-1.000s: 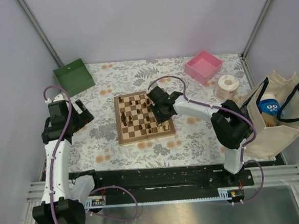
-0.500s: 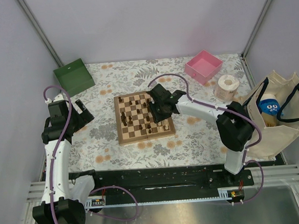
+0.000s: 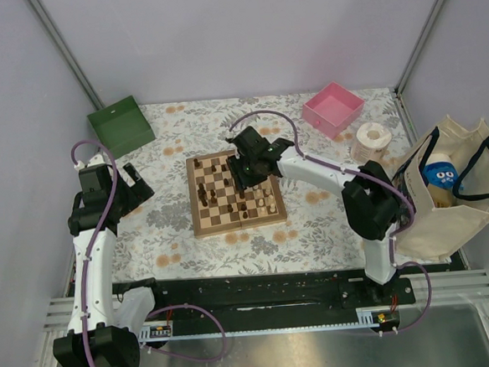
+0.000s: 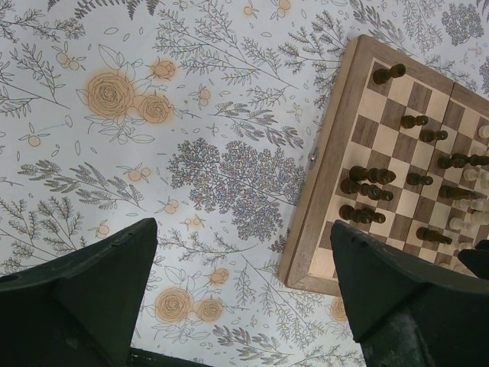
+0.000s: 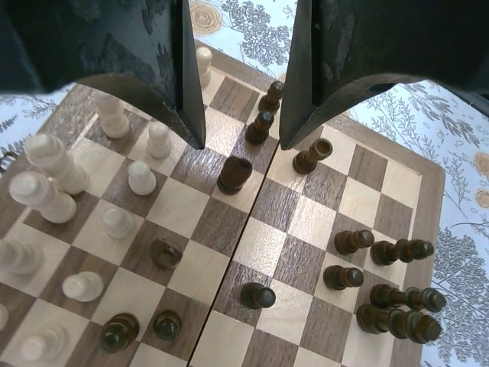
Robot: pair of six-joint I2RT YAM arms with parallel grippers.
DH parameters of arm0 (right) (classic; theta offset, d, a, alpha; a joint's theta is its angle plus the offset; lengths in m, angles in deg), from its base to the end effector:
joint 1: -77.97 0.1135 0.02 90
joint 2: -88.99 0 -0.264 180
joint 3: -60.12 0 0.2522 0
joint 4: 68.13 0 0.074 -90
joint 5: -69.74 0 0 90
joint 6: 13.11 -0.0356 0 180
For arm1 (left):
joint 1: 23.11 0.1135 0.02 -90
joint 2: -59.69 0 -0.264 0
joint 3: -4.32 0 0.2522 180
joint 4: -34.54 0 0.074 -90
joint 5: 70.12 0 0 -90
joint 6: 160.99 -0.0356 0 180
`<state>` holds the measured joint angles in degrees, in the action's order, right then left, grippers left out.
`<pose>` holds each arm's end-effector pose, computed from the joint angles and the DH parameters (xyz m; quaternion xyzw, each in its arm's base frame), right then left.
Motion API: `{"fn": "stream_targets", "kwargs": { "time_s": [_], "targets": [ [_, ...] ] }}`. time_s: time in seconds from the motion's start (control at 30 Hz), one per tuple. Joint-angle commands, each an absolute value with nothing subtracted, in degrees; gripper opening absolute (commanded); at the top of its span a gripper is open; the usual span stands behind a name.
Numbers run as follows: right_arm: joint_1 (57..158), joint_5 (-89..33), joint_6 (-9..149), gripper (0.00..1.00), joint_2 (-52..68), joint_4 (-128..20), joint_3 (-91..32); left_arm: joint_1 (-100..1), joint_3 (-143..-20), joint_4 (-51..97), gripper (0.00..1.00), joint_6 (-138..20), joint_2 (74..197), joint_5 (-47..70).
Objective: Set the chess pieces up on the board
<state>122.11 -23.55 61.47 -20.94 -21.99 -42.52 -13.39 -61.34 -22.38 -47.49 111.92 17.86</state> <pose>0.3039 0.2977 0.2417 -0.2441 0.9172 0.1794 0.2587 0.1807 0.0297 0.3053 -0.2559 0.8823 -0.0634 0.3900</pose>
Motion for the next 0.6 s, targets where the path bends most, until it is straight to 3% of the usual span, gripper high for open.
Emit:
{"fn": "stream_targets", "kwargs": {
  "time_s": [0.0, 0.4, 0.57],
  "targets": [
    [122.44, -25.01, 63.09, 0.52, -24.48, -20.62, -46.88, -13.09, -61.12, -20.00, 0.99, -48.14, 111.46, 16.81],
    [122.53, -25.45, 63.97, 0.52, -29.49, -19.39, -50.67, -12.91, -61.12, -20.09, 0.99, -48.14, 111.46, 16.72],
    [122.44, -25.19, 64.06, 0.46, -30.37, -19.04, -51.46, -12.82, -61.12, -20.09, 0.99, -48.14, 111.54, 16.72]
  ]
}}
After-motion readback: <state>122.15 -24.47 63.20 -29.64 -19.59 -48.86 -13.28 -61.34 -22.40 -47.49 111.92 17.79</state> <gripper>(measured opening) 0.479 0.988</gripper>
